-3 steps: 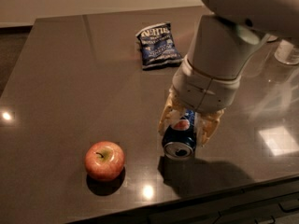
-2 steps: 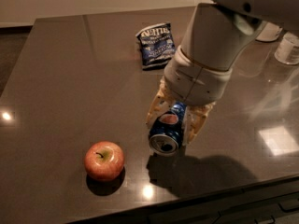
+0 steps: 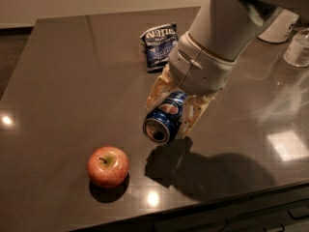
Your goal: Place pepsi can upright
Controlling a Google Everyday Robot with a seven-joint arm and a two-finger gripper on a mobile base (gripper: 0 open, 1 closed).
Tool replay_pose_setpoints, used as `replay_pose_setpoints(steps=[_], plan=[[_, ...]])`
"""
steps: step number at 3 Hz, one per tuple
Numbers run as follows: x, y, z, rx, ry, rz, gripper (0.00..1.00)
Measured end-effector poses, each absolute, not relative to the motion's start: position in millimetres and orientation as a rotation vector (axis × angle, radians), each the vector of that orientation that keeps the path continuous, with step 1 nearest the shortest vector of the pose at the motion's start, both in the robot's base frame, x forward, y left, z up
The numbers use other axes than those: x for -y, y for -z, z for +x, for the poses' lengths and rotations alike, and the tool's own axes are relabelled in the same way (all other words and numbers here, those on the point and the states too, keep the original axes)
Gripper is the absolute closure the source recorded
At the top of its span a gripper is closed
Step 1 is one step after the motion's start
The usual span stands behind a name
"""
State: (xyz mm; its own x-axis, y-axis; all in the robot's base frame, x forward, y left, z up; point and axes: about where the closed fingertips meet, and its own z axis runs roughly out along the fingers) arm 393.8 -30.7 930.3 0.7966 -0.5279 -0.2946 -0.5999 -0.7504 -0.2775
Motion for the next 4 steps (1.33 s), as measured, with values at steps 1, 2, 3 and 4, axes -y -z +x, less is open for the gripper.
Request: replay_pose_setpoints(steps=[1, 2, 3, 4], plan=[[30.1, -931.8, 394.9, -0.858, -0.273, -2.62, 1.0], [25.7, -936.3, 405.8, -0.953, -0.248, -2.555, 1.0], [15.9, -942.1, 420.5, -1.105, -0.217, -2.437, 1.0], [7.0, -941.6, 433.1, -1.227, -0.226, -2.326, 1.0]])
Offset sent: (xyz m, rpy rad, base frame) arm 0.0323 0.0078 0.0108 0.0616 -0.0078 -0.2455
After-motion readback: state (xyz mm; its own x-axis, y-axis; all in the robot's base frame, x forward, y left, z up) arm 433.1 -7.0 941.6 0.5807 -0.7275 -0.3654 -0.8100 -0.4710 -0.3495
